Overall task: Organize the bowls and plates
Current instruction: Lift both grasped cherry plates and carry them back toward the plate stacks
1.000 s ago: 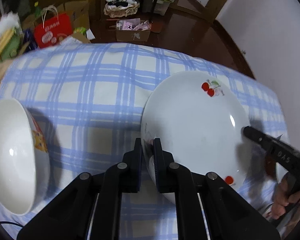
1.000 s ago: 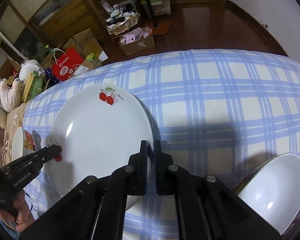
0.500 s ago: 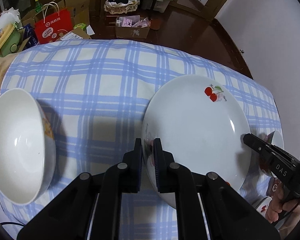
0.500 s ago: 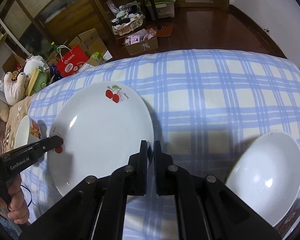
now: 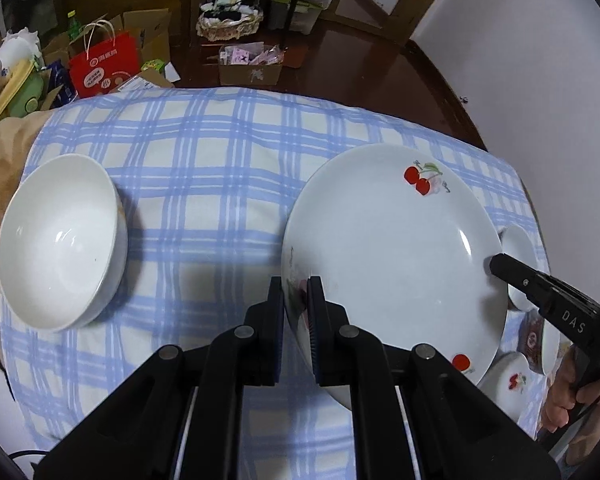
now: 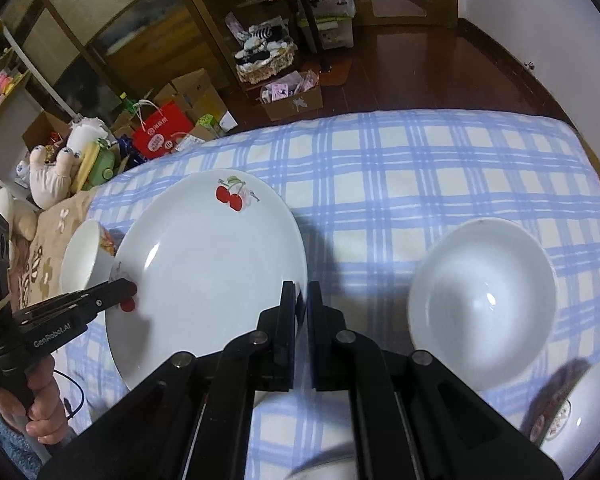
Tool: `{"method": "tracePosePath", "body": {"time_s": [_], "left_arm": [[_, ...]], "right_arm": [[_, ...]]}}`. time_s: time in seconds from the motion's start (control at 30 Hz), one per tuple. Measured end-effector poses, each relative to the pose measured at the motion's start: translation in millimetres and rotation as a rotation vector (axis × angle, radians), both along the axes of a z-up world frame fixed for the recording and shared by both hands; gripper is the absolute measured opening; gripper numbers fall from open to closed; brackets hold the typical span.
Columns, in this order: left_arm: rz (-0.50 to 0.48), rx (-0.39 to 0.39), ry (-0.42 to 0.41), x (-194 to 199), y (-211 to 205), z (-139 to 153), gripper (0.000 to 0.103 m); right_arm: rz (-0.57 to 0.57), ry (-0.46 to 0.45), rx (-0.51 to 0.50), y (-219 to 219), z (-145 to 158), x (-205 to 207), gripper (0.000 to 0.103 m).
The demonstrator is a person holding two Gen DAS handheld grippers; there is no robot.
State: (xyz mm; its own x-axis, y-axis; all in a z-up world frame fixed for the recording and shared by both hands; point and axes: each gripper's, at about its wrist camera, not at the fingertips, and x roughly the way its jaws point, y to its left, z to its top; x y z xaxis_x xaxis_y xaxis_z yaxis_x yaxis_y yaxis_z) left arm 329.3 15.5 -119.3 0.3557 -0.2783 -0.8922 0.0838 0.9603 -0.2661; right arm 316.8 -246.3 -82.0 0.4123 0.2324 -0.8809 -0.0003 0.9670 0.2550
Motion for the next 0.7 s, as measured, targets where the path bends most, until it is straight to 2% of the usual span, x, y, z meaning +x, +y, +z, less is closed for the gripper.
{"method": "tracePosePath", "body": {"time_s": [0.2,0.33,0.57,0.7], "left_arm": [[-0.037,0.013,-0.038,-28,-15,26,0.01],[-0.054,-0.017,-0.052,-48,-21,41,0.01],[-0.107,-0.021,-0.071,-84,-43,57,0.01],[-0.137,-0.018,-0.084,-107,-58,64,0.01]], "right_arm": [[-0.03,-0.018,0.009,-13,20,-29,0.006],[-0.059,-0.027,0.025,-23,29,-51,0.006],[-0.128,-0.038,0.041,-46,45,-97,0.006],[-0.143,-0.048,0.011,-54,54,-122,0.006]]}}
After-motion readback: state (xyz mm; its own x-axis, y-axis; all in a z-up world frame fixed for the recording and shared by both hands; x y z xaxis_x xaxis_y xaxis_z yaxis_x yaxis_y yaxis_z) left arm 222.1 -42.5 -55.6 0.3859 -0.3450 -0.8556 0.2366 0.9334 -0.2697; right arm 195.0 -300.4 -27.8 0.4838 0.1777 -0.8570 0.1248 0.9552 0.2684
